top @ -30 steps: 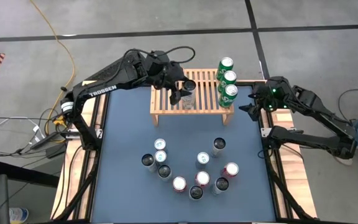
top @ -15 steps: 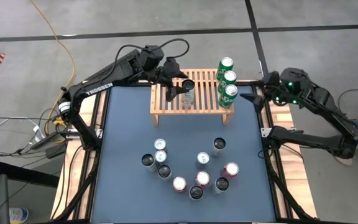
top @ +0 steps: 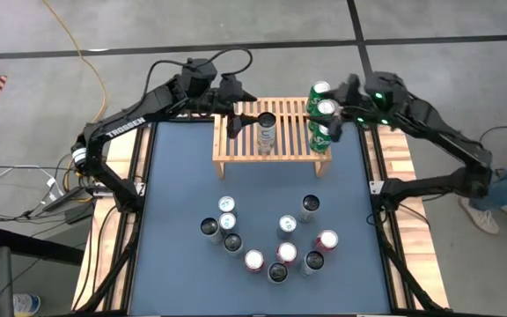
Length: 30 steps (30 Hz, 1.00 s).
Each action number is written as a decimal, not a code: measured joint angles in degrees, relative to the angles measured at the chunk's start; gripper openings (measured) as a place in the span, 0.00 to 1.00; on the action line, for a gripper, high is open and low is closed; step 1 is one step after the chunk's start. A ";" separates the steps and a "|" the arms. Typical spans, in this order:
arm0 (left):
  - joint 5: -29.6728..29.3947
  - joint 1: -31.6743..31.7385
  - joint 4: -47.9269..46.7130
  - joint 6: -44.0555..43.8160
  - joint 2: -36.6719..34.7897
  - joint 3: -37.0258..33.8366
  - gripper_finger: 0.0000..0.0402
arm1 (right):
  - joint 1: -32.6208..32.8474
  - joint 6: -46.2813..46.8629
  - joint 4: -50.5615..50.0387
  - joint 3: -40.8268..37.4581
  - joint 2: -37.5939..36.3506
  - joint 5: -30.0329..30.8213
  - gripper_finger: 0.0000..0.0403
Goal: Place canned beverage on shelf
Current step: Put the top left white-yellow soda can on the shelf
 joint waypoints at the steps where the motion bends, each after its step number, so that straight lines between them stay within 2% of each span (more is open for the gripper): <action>1: -0.57 0.00 -0.41 -0.06 -0.30 0.00 0.78 | 0.51 -0.64 0.79 1.19 1.82 -0.27 0.76; 6: -1.18 -0.03 -1.63 -0.62 -1.56 0.00 0.78 | 1.44 -2.55 2.14 7.10 9.63 -5.57 0.76; 14: -1.95 -0.07 -2.12 -1.50 -4.11 0.00 0.78 | 3.88 -2.50 2.08 12.79 17.47 -9.17 0.76; 21: -3.19 -0.07 -2.68 -1.57 -6.37 0.00 0.78 | 5.61 -1.79 7.17 13.05 19.11 -9.07 0.76; 30: -3.35 -0.07 2.62 -1.56 -9.20 0.00 0.78 | 5.28 -1.20 15.82 13.03 15.42 -9.05 0.76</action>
